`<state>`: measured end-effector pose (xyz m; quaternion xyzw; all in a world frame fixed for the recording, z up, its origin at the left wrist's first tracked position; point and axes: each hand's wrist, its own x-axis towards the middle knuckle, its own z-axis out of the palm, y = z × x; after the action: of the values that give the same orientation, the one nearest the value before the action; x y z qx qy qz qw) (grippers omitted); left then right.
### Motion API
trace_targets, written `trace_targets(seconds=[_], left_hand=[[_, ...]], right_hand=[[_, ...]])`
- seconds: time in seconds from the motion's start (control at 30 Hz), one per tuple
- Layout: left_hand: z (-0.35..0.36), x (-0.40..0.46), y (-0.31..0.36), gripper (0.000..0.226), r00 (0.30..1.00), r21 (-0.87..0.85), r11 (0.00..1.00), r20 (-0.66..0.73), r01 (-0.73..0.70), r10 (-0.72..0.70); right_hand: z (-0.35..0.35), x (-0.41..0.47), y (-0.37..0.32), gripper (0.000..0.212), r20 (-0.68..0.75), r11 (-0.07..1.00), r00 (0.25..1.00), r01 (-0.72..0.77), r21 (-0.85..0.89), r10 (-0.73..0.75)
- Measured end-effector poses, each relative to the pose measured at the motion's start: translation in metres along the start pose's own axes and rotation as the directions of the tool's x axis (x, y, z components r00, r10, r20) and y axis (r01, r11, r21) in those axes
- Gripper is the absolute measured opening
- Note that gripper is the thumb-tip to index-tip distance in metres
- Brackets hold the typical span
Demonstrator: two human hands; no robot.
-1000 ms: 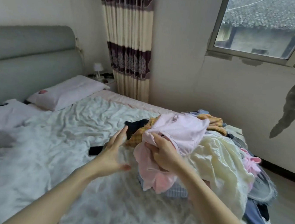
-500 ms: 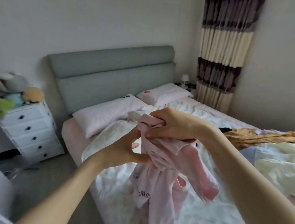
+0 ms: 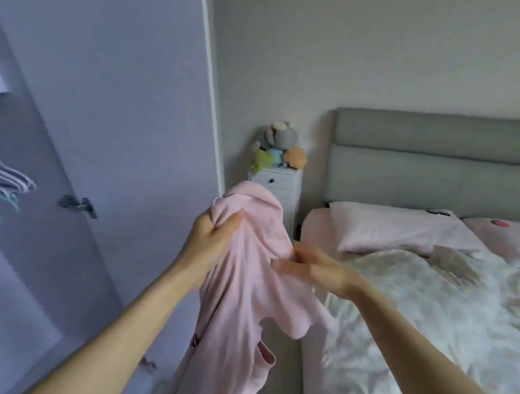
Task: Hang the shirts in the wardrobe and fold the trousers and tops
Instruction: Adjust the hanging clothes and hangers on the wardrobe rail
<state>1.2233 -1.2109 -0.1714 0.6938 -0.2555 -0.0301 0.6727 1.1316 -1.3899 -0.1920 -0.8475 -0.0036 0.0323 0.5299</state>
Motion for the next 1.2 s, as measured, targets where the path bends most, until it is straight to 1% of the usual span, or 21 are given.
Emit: trace_targets(seconds=[0.07, 0.1, 0.2, 0.23, 0.3, 0.37, 0.43, 0.5, 0.53, 0.6, 0.7, 0.77, 0.83, 0.87, 0.9, 1.0, 1.03, 1.07, 1.13, 1.17, 1.2], left_hand=[[-0.030, 0.003, 0.006, 0.014, 0.995, 0.008, 1.000, -0.103, 0.004, -0.004], [-0.049, 0.002, 0.010, 0.013, 0.984, 0.016, 1.000, -0.181, 0.003, 0.000], [-0.098, -0.003, 0.023, 0.012, 0.940, 0.051, 0.999, -0.341, 0.002, 0.015], [-0.112, -0.007, 0.027, 0.014, 0.935, 0.085, 0.996, -0.355, 0.010, 0.020], [-0.138, -0.021, 0.033, 0.018, 0.932, 0.179, 0.983, -0.361, 0.043, 0.025], [-0.157, -0.034, 0.036, 0.019, 0.932, 0.294, 0.950, -0.363, 0.106, 0.008], [-0.170, -0.045, 0.035, 0.030, 0.925, 0.423, 0.891, -0.379, 0.165, 0.008], [-0.184, -0.056, 0.034, 0.044, 0.923, 0.560, 0.799, -0.385, 0.219, 0.016], [-0.191, -0.061, 0.034, 0.045, 0.927, 0.611, 0.755, -0.376, 0.238, 0.011], [-0.208, -0.072, 0.033, 0.044, 0.921, 0.625, 0.728, -0.389, 0.283, -0.024], [-0.226, -0.081, 0.031, 0.041, 0.882, 0.550, 0.745, -0.458, 0.378, -0.110], [-0.234, -0.080, 0.028, 0.030, 0.838, 0.498, 0.742, -0.523, 0.448, -0.155], [-0.241, -0.072, 0.024, 0.028, 0.770, 0.366, 0.780, -0.600, 0.508, -0.219], [-0.245, -0.067, 0.024, 0.032, 0.740, 0.303, 0.798, -0.626, 0.521, -0.246], [-0.250, -0.061, 0.024, 0.034, 0.729, 0.258, 0.813, -0.629, 0.522, -0.269], [-0.267, -0.044, 0.032, 0.028, 0.788, 0.186, 0.877, -0.546, 0.443, -0.283], [-0.275, -0.038, 0.034, 0.024, 0.816, 0.157, 0.907, -0.514, 0.392, -0.263], [-0.283, -0.032, 0.035, 0.021, 0.837, 0.119, 0.933, -0.491, 0.340, -0.242], [-0.300, -0.022, 0.035, 0.017, 0.846, 0.075, 0.957, -0.490, 0.281, -0.210], [-0.312, -0.016, 0.034, 0.016, 0.836, 0.084, 0.957, -0.512, 0.277, -0.197], [-0.324, -0.012, 0.031, 0.018, 0.817, 0.107, 0.953, -0.547, 0.283, -0.181]], right_hand=[[0.018, 0.031, -0.001, 0.009, 0.065, 0.996, 0.997, 0.035, -0.087, -0.029], [0.025, 0.047, -0.007, 0.015, 0.067, 0.991, 0.994, 0.088, -0.105, -0.082], [0.033, 0.084, -0.036, 0.025, -0.172, 0.959, 0.944, 0.272, -0.076, -0.281], [0.032, 0.093, -0.050, 0.025, -0.253, 0.944, 0.910, 0.323, -0.064, -0.328], [0.038, 0.112, -0.077, 0.031, -0.324, 0.906, 0.853, 0.420, -0.039, -0.409], [0.048, 0.127, -0.094, 0.029, -0.361, 0.890, 0.834, 0.455, 0.023, -0.417], [0.059, 0.137, -0.102, 0.030, -0.399, 0.881, 0.833, 0.460, 0.113, -0.383], [0.072, 0.147, -0.110, 0.031, -0.406, 0.850, 0.849, 0.461, 0.256, -0.338], [0.078, 0.151, -0.115, 0.030, -0.398, 0.833, 0.859, 0.457, 0.312, -0.322], [0.091, 0.157, -0.129, 0.029, -0.375, 0.802, 0.860, 0.478, 0.358, -0.345], [0.111, 0.164, -0.148, 0.032, -0.371, 0.775, 0.843, 0.517, 0.362, -0.389], [0.130, 0.172, -0.149, 0.028, -0.297, 0.846, 0.864, 0.479, 0.234, -0.407], [0.149, 0.180, -0.141, 0.016, -0.081, 0.930, 0.929, 0.366, 0.042, -0.362], [0.158, 0.184, -0.135, 0.018, 0.045, 0.942, 0.941, 0.336, 0.001, -0.336], [0.167, 0.187, -0.131, 0.027, 0.160, 0.942, 0.930, 0.334, 0.003, -0.330], [0.192, 0.197, -0.134, 0.066, 0.392, 0.918, 0.839, 0.396, 0.038, -0.378], [0.202, 0.201, -0.139, 0.073, 0.470, 0.921, 0.800, 0.381, 0.081, -0.373], [0.212, 0.204, -0.144, 0.072, 0.549, 0.931, 0.758, 0.343, 0.123, -0.352], [0.236, 0.207, -0.152, 0.047, 0.657, 0.939, 0.681, 0.315, 0.138, -0.325], [0.253, 0.211, -0.156, 0.030, 0.663, 0.936, 0.673, 0.324, 0.134, -0.328], [0.270, 0.215, -0.157, 0.015, 0.635, 0.932, 0.694, 0.338, 0.129, -0.340]])
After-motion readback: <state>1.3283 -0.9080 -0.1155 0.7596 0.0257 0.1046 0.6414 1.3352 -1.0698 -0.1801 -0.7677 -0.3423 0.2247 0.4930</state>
